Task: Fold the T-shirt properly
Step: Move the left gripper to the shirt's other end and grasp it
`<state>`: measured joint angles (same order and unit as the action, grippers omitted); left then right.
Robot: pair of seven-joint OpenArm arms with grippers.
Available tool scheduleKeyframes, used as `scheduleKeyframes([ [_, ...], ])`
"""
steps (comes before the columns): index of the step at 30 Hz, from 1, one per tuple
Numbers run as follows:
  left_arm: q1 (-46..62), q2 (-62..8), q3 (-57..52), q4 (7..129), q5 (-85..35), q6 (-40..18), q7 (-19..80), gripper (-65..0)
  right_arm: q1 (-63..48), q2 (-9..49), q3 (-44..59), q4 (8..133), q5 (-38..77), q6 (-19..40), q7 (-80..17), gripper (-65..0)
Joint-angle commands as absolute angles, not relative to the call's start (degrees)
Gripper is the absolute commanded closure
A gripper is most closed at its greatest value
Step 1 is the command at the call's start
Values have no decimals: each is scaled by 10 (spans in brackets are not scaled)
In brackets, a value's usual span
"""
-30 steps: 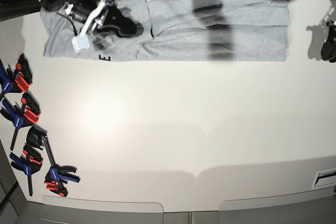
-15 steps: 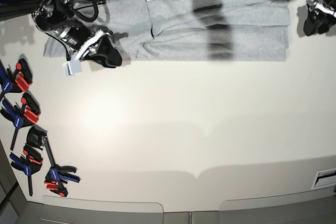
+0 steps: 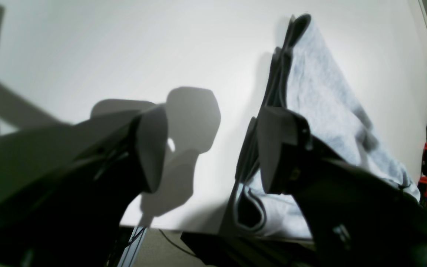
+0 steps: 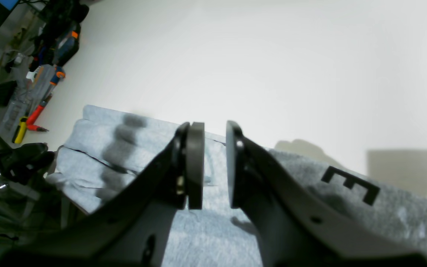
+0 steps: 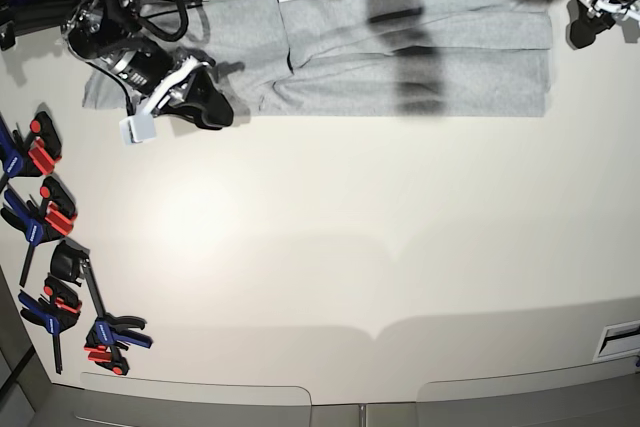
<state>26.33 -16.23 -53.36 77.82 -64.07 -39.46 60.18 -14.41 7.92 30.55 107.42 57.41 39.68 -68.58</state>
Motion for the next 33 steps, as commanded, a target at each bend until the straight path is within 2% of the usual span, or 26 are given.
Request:
scheduleKeyframes([
  [1, 266, -172, -525, 784, -649, -400, 599, -357, -140, 84, 307, 1084, 592, 400, -672, -91],
  [11, 266, -171, -378, 784, -645, -400, 585, -357, -140, 84, 307, 1084, 591, 400, -674, -91],
  [19, 266, -172, -345, 784, -645, -400, 586, -351, -140, 84, 307, 1084, 591, 400, -673, -91],
  [21, 266, -172, -345, 784, -645, -400, 586, -283, -140, 84, 307, 1084, 591, 400, -673, -91],
  [25, 266, -172, -345, 784, -660, -400, 585, -23, -140, 84, 307, 1084, 591, 400, -673, -91],
  [26, 266, -172, -345, 784, -672, -400, 586, 0, -140, 84, 307, 1084, 590, 400, -673, -91],
  [33, 258, -171, -345, 785, -739, -400, 587, 0, -140, 84, 307, 1084, 546, 400, -660, -91],
])
